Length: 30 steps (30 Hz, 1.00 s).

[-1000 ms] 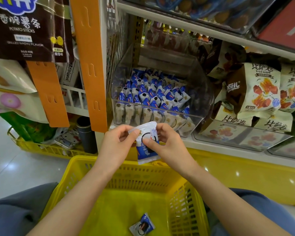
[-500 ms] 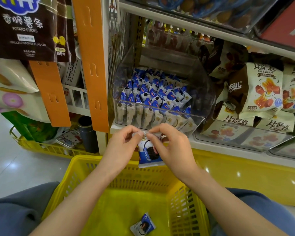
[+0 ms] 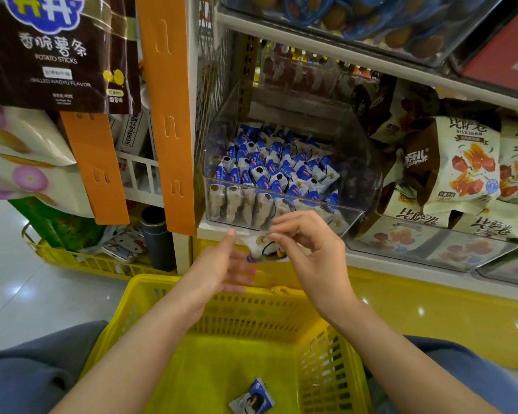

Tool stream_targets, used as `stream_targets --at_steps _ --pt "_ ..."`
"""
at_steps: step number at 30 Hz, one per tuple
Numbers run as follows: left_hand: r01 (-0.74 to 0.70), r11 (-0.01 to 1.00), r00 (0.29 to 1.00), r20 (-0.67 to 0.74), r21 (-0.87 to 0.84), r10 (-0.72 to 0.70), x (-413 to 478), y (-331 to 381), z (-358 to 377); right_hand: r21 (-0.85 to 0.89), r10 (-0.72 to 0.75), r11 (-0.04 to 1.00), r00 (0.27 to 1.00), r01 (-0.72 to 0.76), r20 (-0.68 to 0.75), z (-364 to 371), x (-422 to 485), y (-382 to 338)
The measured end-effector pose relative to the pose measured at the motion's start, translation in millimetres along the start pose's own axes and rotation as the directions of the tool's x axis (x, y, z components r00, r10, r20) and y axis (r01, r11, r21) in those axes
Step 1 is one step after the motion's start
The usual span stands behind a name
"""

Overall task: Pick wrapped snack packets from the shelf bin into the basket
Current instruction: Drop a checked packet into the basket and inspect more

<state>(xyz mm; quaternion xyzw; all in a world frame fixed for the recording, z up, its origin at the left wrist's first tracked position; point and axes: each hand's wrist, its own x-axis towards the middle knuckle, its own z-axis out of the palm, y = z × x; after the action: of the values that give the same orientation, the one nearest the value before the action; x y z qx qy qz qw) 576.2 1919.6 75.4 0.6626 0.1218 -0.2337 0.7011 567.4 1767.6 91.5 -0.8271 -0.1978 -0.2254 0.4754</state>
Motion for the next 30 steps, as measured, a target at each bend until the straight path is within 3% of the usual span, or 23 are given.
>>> stream_targets --at_steps 3,8,13,17,21,24,26,30 --pt "0.047 0.998 0.997 0.058 -0.038 -0.045 -4 -1 3 -0.034 -0.069 0.997 0.997 0.07 0.035 0 -2 1" --pt "-0.145 0.896 0.989 -0.06 -0.421 0.132 -2 7 -5 -0.132 -0.113 0.983 0.986 0.129 0.124 -1 -3 1" --pt "-0.165 0.87 0.983 -0.001 -0.465 0.186 -6 9 -7 -0.198 -0.119 0.968 0.976 0.155 0.182 0 -3 4" --pt "-0.262 0.893 0.965 -0.085 -0.365 0.249 -5 7 -6 -0.154 -0.045 0.984 0.967 0.086 0.251 0 -3 3" --pt "-0.351 0.914 0.932 -0.176 -0.205 0.318 -6 8 -1 0.064 0.275 0.955 0.945 -0.29 0.176 3 -1 -2" --pt "-0.396 0.909 0.917 -0.112 -0.127 0.384 -9 7 3 0.219 0.487 0.811 0.833 -0.543 0.263 2 4 -2" --pt "-0.486 0.874 0.866 -0.125 0.019 0.484 -9 5 4 0.252 0.551 0.732 0.767 -0.634 0.329 2 5 -1" --pt "-0.571 0.729 0.727 -0.18 0.377 0.663 -6 -1 6 0.347 0.609 0.66 0.745 -0.667 0.273 5 4 -2"
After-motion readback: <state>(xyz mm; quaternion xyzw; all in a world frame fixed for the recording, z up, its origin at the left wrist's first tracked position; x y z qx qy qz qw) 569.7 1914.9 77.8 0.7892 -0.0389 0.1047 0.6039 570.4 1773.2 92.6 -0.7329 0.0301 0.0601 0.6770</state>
